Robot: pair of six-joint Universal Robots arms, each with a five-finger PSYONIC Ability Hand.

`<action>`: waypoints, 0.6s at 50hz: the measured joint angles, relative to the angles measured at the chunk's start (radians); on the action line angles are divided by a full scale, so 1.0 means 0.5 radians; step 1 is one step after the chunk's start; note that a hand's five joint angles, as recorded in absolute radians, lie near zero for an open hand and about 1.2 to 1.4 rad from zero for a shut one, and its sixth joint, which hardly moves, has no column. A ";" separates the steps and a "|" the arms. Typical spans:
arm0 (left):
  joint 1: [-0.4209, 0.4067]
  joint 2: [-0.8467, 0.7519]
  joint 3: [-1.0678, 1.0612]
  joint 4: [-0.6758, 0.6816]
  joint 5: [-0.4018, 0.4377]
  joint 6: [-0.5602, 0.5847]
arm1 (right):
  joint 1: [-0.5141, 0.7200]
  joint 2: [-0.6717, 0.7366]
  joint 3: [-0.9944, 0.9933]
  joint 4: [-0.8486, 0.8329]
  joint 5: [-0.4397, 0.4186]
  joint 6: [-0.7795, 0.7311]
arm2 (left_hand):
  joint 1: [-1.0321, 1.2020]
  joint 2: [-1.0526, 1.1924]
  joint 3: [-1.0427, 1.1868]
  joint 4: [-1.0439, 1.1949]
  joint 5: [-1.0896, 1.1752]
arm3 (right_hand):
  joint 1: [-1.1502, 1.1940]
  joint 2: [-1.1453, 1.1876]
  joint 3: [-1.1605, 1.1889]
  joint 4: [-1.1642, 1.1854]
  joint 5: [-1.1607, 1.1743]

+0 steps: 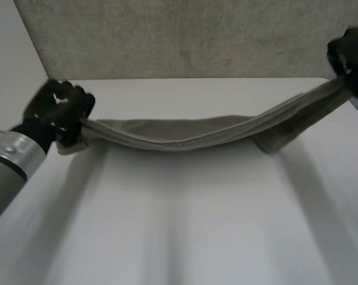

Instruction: Fold the towel.

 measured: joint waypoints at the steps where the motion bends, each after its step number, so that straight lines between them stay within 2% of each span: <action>1: -0.001 0.052 0.000 -0.019 0.000 -0.037 | -0.001 -0.024 -0.015 0.010 -0.003 0.007 | 0.000 0.000 0.000 0.000 0.000 | 0.000 0.000 0.000 0.000 0.000; 8: 0.005 0.386 -0.006 -0.095 0.007 -0.265 | -0.014 -0.154 -0.134 0.129 -0.023 0.043 | 0.000 0.000 0.000 0.000 0.000 | 0.000 0.000 0.000 0.000 0.000; 15: 0.021 0.439 0.019 -0.080 0.012 -0.299 | -0.030 -0.096 -0.164 0.187 -0.031 0.021 | 0.000 0.000 0.000 0.000 0.000 | 0.000 0.000 0.000 0.000 0.000; 22: 0.033 0.142 0.137 -0.055 0.009 -0.249 | -0.057 0.186 -0.194 0.186 -0.023 -0.044 | 0.000 0.000 0.000 0.000 0.000 | 0.000 0.000 0.000 0.000 0.000; 30: -0.020 -0.496 0.477 -0.133 -0.009 -0.092 | -0.015 0.607 -0.363 0.180 0.035 -0.082 | 0.000 0.000 0.000 0.000 0.000 | 0.000 0.000 0.000 0.000 0.000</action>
